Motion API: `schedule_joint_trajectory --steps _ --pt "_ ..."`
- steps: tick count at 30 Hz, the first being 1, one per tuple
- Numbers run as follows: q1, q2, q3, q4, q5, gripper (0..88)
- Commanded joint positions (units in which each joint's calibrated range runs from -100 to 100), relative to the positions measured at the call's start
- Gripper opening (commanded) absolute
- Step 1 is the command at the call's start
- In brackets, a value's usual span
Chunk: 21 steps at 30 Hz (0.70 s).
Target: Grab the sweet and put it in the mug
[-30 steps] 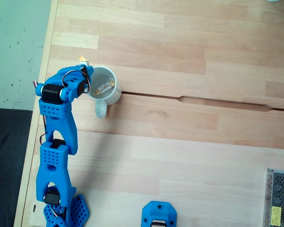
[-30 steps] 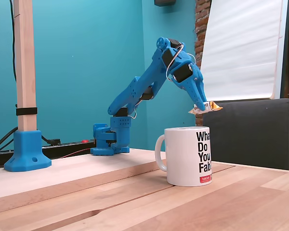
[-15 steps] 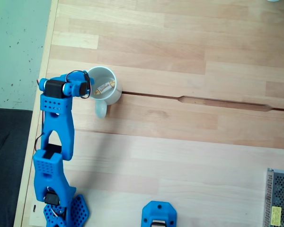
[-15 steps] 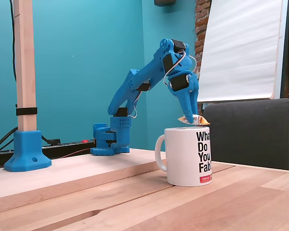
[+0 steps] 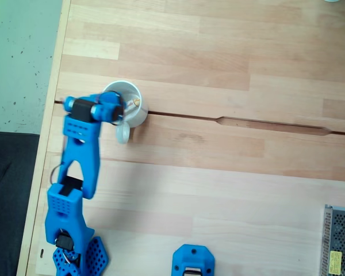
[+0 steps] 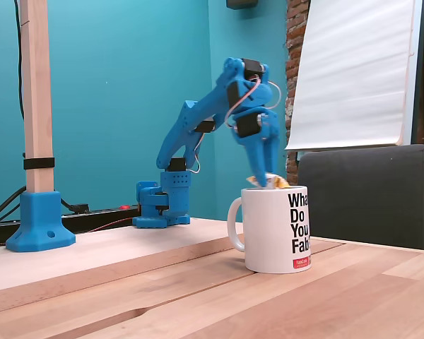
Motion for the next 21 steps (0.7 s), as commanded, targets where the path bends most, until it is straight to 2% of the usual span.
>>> schedule_joint_trajectory --steps 1,9,21 --pt "3.15 -4.83 -0.26 0.73 0.10 0.0" --pt "3.22 -4.74 -0.26 0.73 -0.10 0.0" --pt "-1.79 -5.09 -1.16 0.73 -0.44 0.0"
